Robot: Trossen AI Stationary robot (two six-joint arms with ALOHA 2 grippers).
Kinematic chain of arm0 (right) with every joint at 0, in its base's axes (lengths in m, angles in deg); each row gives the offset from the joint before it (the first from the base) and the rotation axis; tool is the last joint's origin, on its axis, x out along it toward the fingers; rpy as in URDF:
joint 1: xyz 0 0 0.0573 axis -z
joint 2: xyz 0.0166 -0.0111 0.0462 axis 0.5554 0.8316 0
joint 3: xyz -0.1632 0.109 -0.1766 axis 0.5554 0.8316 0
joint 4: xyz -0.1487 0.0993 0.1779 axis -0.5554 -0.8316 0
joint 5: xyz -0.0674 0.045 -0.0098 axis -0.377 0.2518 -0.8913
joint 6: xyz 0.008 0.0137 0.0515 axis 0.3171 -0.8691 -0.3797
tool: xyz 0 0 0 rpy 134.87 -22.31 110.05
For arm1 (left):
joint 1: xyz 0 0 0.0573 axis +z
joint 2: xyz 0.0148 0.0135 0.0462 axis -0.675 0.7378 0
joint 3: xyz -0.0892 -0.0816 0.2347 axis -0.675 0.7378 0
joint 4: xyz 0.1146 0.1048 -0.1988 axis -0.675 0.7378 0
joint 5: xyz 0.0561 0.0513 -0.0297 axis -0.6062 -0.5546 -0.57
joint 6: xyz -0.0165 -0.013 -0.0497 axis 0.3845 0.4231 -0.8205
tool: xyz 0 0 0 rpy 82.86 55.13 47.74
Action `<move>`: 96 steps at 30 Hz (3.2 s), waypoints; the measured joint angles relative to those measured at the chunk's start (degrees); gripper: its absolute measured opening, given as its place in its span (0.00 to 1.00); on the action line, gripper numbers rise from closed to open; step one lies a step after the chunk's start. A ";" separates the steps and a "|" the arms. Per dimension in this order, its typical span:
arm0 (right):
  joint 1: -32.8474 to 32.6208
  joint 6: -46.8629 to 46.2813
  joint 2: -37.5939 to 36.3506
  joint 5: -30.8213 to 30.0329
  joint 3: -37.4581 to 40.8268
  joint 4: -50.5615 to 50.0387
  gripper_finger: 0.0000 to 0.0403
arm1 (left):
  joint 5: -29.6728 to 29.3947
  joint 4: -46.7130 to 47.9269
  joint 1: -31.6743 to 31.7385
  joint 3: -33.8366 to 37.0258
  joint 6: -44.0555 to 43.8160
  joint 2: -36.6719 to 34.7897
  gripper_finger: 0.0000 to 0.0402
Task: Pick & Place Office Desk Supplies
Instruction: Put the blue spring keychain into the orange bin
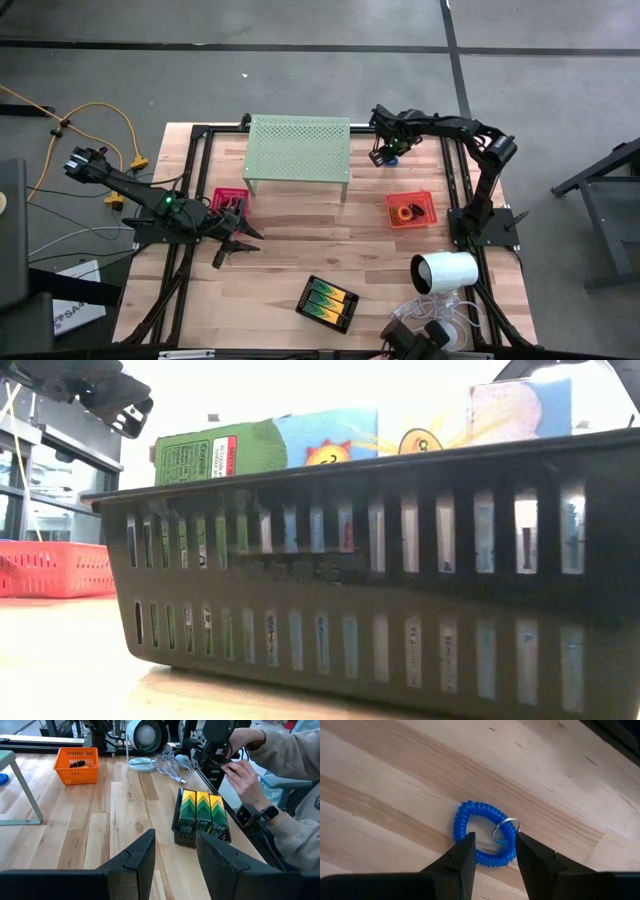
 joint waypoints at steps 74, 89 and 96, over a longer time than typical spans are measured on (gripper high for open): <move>0.74 -0.03 -5.58 6.11 0.07 -3.58 0.05 | 0.02 0.00 -0.01 -0.01 0.00 0.01 0.34; -8.42 -6.64 -17.35 3.11 0.04 -14.10 0.05 | -0.22 0.00 -0.01 0.01 0.00 -0.01 0.34; -16.29 -15.09 -18.20 3.35 0.04 -20.14 0.05 | -0.20 0.00 -0.01 -0.01 0.00 0.00 0.34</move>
